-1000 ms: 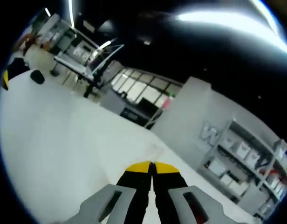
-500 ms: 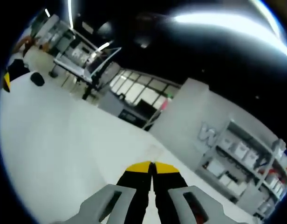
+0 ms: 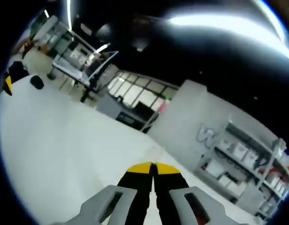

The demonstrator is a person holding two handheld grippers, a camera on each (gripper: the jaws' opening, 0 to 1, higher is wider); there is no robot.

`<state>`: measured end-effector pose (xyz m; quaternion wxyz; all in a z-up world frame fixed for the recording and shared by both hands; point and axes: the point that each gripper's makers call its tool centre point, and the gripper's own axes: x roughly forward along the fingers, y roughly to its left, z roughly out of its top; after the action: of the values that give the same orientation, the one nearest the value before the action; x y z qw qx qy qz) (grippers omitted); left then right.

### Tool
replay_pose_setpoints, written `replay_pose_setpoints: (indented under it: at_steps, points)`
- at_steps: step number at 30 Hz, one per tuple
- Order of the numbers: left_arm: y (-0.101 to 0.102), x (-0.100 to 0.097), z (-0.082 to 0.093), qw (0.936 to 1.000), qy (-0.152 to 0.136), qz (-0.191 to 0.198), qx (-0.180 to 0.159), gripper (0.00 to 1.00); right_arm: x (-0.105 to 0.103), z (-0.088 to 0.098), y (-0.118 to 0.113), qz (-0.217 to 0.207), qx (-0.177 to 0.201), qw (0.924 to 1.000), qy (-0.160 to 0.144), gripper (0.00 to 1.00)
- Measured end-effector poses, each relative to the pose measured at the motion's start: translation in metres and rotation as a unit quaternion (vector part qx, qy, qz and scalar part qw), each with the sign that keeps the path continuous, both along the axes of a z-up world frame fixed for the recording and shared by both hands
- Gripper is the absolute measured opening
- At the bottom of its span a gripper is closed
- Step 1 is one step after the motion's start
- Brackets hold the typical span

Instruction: Open the resealable bag by pulling the two sides of the seal apart until the entire bag opening is separated and visibly accessible.

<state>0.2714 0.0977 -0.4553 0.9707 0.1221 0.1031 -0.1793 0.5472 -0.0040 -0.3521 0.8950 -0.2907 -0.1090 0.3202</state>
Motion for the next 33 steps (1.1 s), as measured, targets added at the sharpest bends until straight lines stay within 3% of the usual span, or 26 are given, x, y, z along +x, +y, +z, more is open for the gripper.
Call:
replay_pose_setpoints:
  at_steps: [19,33]
  points:
    - [-0.001,0.002,0.001,1.0,-0.007,0.0,0.0,0.93,-0.02,0.016,-0.03,0.007,0.026,0.9996,-0.011,0.0]
    - [-0.007,0.002,-0.002,1.0,-0.003,-0.008,0.0,0.94,-0.065,0.032,-0.041,0.04,0.018,0.9982,-0.041,0.0]
